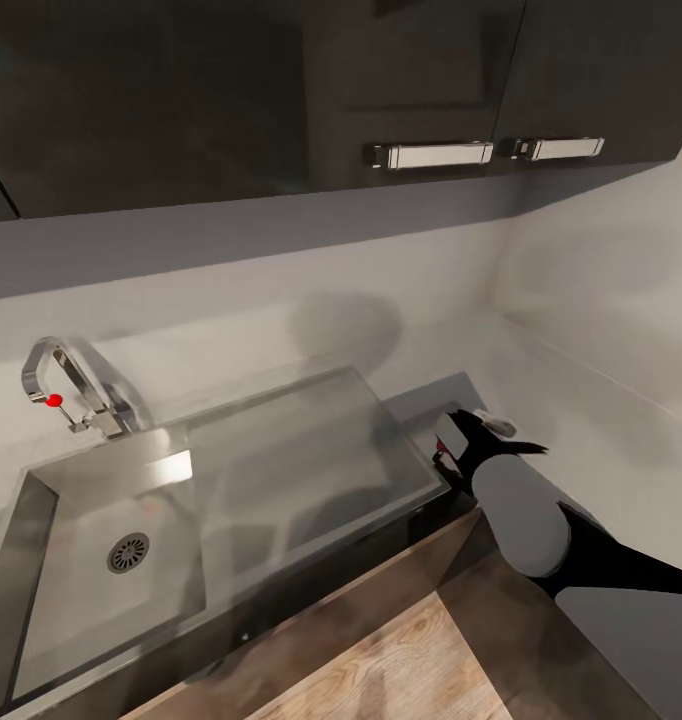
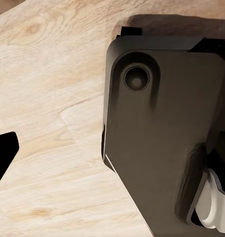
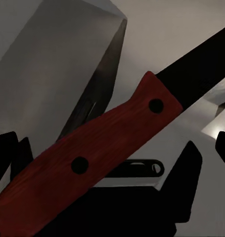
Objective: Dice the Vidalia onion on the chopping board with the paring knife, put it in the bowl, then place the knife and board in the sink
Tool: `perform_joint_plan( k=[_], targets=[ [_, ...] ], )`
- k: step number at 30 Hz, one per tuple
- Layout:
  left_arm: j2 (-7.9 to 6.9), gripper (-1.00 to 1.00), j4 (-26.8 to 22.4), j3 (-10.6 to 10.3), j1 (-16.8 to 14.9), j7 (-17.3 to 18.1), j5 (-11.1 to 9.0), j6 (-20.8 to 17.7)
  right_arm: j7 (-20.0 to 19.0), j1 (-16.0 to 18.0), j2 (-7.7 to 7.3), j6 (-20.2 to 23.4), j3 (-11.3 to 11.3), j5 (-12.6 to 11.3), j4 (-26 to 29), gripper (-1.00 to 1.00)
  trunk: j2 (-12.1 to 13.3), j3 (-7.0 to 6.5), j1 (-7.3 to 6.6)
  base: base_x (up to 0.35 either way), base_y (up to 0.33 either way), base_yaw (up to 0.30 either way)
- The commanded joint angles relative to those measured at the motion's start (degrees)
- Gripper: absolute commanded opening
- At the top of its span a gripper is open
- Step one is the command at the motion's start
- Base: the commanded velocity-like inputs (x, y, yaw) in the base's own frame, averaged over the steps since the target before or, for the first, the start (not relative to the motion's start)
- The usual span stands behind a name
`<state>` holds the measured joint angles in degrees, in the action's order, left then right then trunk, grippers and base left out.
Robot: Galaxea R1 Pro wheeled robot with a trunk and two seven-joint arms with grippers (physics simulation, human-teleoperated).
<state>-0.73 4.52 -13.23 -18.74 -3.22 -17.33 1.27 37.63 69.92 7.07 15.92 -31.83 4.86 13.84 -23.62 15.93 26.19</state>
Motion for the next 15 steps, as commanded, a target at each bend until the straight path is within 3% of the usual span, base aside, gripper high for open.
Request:
perform_joint_plan(
  k=[1,15],
  targets=[
    [0.02,1.00,0.14,-0.48,-0.07,0.01,-0.45,0.13,0.07,0.04,0.05,0.52,-0.29,0.50,0.08,1.00,-0.10,0.10,0.03,0.000,0.000,0.000],
    [0.01,1.00,0.14,-0.48,-0.07,-0.03,-0.48,0.13,0.07,0.04,0.06,0.52,-0.25,0.50,-0.03,1.00,-0.10,0.10,0.03,0.000,0.000,0.000]
  ],
)
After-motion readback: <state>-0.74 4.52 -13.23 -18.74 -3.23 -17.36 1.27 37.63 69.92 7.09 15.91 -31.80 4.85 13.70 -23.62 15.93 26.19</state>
